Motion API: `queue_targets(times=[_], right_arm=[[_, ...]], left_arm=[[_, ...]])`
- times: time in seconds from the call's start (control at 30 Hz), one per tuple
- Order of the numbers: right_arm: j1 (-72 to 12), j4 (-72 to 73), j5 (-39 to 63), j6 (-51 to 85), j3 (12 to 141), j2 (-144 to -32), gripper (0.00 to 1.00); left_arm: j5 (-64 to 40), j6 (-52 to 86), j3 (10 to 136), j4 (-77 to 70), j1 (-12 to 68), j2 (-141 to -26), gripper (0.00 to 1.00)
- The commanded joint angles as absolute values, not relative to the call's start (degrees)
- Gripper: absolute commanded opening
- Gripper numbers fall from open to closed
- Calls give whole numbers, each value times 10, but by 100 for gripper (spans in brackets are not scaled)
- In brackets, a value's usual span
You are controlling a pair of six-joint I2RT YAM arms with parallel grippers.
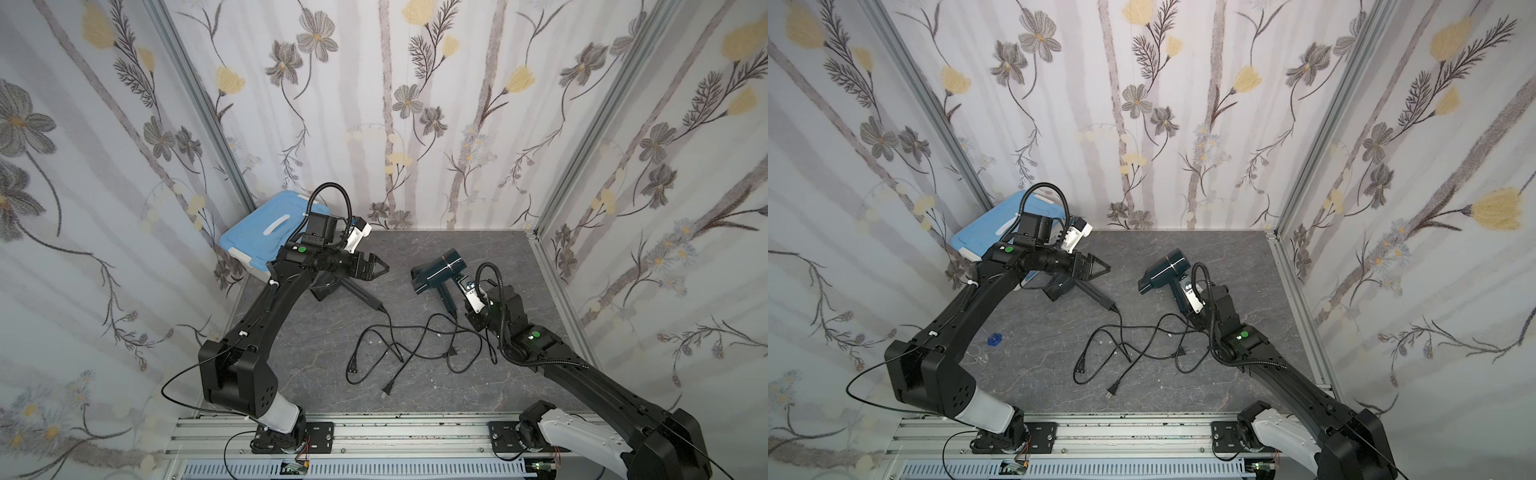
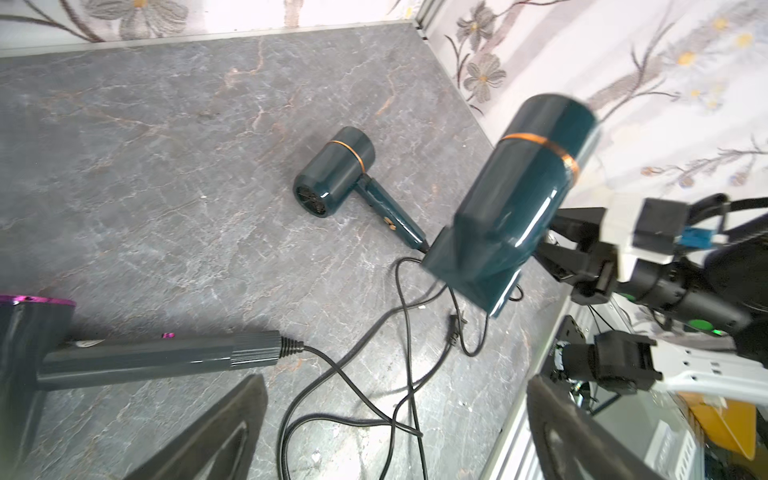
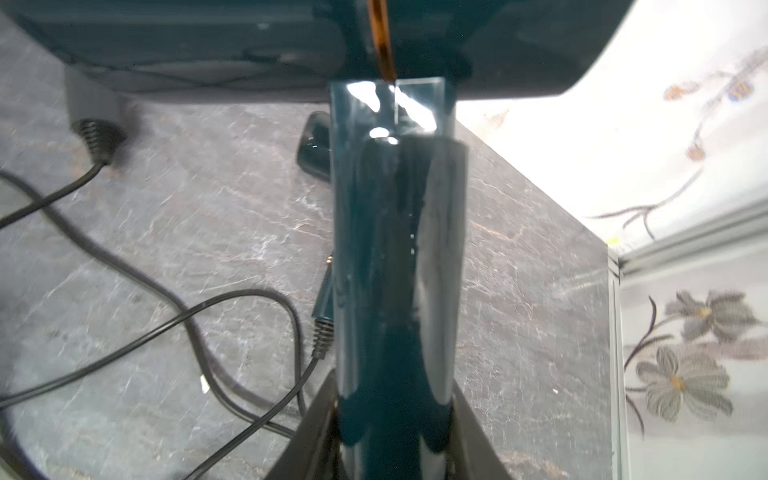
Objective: Wrap the cord around the hair dryer
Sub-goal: Pick up the hair dryer from the center of the board.
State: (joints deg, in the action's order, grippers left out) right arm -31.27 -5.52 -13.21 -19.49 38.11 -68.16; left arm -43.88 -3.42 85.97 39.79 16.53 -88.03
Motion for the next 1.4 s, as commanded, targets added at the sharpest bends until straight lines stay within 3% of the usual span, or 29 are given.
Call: queue_targets(times=[0.0,0.33,0.6,1.13,1.27,1.37], right_arm=[[-337,29,-92,-299,382,-682,0],[-383,34,-27,-392,404,-683,0],[-417,42,-32,-412,418,-686,0],[-459,61,-35,-407,464,-727,0],[-462,67,-31,-401,469,-733,0],[-468,70,-31,-395,470,-736,0]], left_arm=[[-514,-98,859,437,163,-876,100],[-573,-127,805,442,186,-832,100],[-608,-106,779,410,217,-830,98],[-596,-66,778,370,266,-832,97],[-587,-45,774,350,271,-827,89],[-582,-30,774,340,273,-826,70]])
